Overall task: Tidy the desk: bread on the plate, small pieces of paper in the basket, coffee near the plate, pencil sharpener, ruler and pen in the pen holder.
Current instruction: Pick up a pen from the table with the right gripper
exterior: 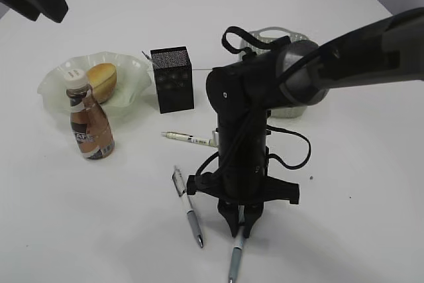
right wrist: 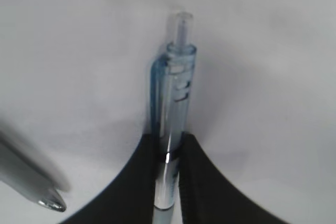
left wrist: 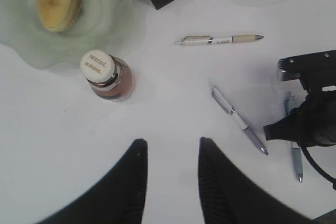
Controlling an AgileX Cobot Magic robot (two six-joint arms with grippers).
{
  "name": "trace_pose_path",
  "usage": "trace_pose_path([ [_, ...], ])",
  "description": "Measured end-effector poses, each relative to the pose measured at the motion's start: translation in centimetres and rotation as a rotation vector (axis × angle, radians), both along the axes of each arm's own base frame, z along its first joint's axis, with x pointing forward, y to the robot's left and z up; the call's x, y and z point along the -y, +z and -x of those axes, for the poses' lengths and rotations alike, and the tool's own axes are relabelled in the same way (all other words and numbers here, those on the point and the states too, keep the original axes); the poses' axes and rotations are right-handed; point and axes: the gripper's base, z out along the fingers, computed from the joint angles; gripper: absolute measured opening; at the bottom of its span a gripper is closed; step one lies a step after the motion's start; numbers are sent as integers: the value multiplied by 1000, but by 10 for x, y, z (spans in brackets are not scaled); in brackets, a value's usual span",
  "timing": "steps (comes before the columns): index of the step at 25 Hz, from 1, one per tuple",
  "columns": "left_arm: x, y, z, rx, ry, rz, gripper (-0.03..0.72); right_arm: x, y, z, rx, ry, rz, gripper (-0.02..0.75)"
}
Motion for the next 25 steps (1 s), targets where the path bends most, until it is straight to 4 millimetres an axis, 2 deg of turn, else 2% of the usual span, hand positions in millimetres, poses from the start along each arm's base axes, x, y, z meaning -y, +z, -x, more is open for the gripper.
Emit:
trace_pose_path([
  [5, 0, 0, 0, 0, 0, 0, 241, -5, 4, -6, 12, 74, -18, 68],
  [15, -1, 0, 0, 3, 1, -6, 241, -14, 5, 6, -3, 282, 12, 67],
  [18, -1, 0, 0, 3, 1, -6, 241, -14, 14, 6, 15, 339, -7, 67],
  [25, -1, 0, 0, 3, 1, -6, 241, -16, 47, 2, 130, 508, -87, 67],
])
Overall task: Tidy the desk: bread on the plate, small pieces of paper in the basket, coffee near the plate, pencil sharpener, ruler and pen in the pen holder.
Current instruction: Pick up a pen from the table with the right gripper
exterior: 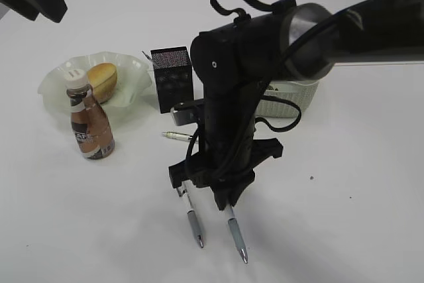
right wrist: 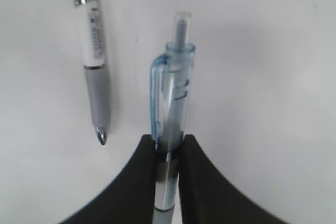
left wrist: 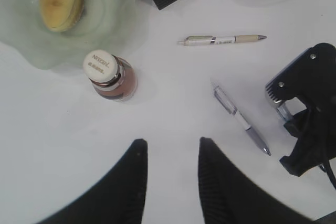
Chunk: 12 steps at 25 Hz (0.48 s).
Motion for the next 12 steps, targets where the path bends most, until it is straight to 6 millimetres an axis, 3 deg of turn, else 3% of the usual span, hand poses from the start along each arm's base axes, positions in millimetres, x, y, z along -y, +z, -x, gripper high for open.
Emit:
trace_pose_path([
  [12, 0, 0, 0, 0, 0, 0, 241, 3, 82, -14, 453, 190, -161, 67],
])
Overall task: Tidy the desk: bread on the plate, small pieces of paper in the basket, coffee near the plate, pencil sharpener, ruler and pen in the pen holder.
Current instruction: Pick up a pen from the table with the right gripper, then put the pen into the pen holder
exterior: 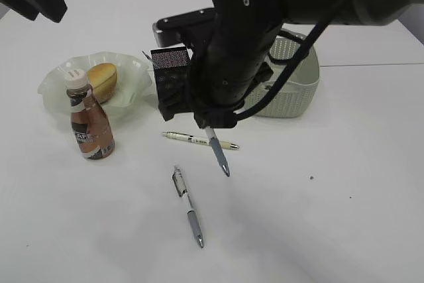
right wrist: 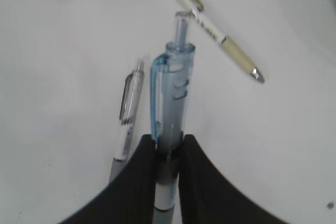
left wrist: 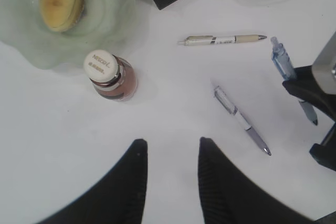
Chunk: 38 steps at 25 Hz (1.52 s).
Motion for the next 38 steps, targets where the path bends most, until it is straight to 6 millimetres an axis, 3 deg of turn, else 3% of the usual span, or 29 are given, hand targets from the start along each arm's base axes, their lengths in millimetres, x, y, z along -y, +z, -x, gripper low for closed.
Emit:
trace_pose_path([
  [5, -1, 0, -1, 7, 3, -14, 241, 1, 24, -7, 193, 61, -33, 67],
  [16, -6, 0, -3, 29, 13, -64, 241, -9, 30, -15, 531, 194, -179, 67],
  [21, -6, 0, -3, 29, 13, -64, 241, -7, 42, -26, 670, 214, -262, 67],
  [28, -7, 0, -3, 36, 16, -79, 241, -6, 34, -47, 796, 227, -367, 67],
  [38, -8, -2, -6, 39, 19, -101, 240, -12, 17, -93, 896, 210, -431, 67],
])
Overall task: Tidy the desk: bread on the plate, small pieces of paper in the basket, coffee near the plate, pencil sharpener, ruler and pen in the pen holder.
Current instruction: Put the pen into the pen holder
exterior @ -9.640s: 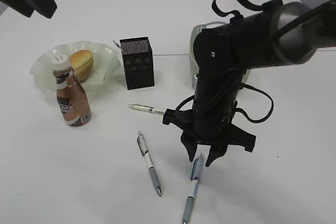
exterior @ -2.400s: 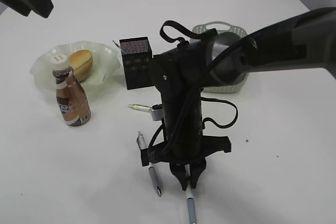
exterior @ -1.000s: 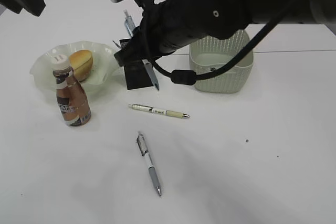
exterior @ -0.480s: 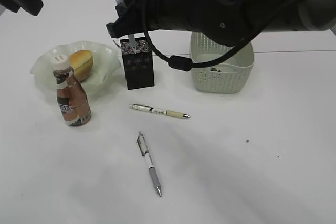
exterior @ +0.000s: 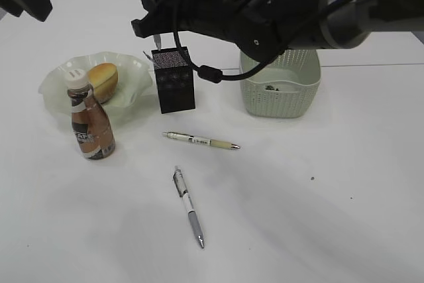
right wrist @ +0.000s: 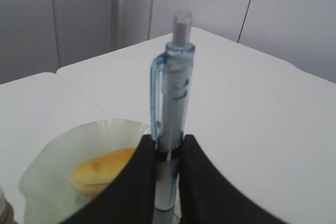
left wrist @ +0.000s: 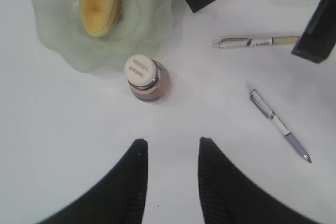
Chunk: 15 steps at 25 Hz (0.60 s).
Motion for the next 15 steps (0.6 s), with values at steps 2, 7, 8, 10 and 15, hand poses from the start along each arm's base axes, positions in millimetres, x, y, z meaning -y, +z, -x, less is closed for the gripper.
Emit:
trace_pose_path([
  [2, 1, -3, -2, -7, 1, -8, 240, 1, -3, -10, 9, -10, -6, 67],
  [7, 4, -15, -11, -38, 1, -27, 240, 4, -10, -34, 29, -39, -19, 67],
  [8, 5, -17, -13, -42, 2, -32, 240, 5, -14, -38, 27, -44, -18, 67],
  [10, 5, -20, -15, -48, 2, -39, 240, 6, -21, -43, 19, -50, -17, 67],
  [15, 7, -23, -19, -37, 1, -46, 240, 11, -29, -49, 3, -69, -19, 67],
])
